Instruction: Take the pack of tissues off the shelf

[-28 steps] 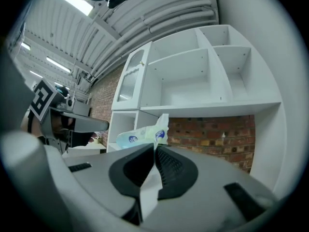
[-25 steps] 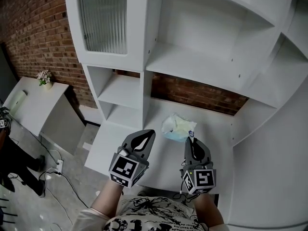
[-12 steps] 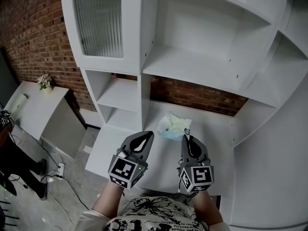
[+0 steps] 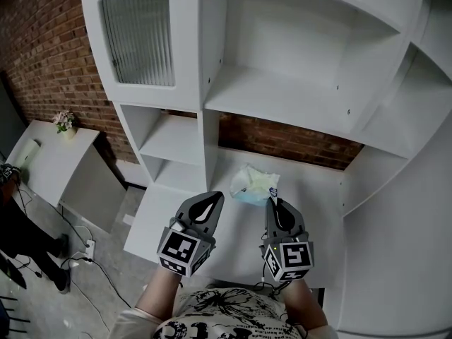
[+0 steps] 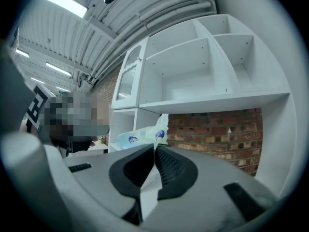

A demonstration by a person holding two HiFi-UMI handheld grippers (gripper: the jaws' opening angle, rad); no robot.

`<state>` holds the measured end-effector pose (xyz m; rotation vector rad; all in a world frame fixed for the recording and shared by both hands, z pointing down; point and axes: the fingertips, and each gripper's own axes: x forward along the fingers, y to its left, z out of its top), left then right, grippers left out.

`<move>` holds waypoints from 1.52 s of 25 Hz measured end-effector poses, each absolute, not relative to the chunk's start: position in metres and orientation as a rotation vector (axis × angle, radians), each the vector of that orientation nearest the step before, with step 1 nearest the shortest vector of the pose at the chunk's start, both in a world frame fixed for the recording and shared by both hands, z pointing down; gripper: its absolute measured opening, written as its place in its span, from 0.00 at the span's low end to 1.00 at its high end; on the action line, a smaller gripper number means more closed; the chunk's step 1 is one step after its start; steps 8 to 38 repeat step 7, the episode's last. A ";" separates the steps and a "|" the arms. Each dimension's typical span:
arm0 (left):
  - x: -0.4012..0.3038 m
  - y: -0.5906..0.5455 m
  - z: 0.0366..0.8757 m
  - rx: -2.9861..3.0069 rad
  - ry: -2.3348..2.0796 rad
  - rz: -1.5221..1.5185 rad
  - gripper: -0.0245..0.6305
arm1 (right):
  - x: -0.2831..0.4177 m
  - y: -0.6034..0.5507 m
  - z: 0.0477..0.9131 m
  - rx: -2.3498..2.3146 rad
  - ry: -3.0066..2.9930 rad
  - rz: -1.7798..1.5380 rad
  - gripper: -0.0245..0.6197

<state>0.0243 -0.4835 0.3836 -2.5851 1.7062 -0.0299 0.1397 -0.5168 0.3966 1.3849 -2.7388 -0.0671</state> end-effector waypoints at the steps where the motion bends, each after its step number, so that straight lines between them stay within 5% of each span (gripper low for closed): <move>1: 0.025 -0.485 0.384 -2.586 1.706 -0.029 0.05 | 0.140 -0.518 0.397 1.386 -2.738 -0.064 0.05; 38: 0.028 -0.491 0.384 -2.590 1.701 -0.028 0.05 | 0.142 -0.524 0.399 1.388 -2.733 -0.046 0.05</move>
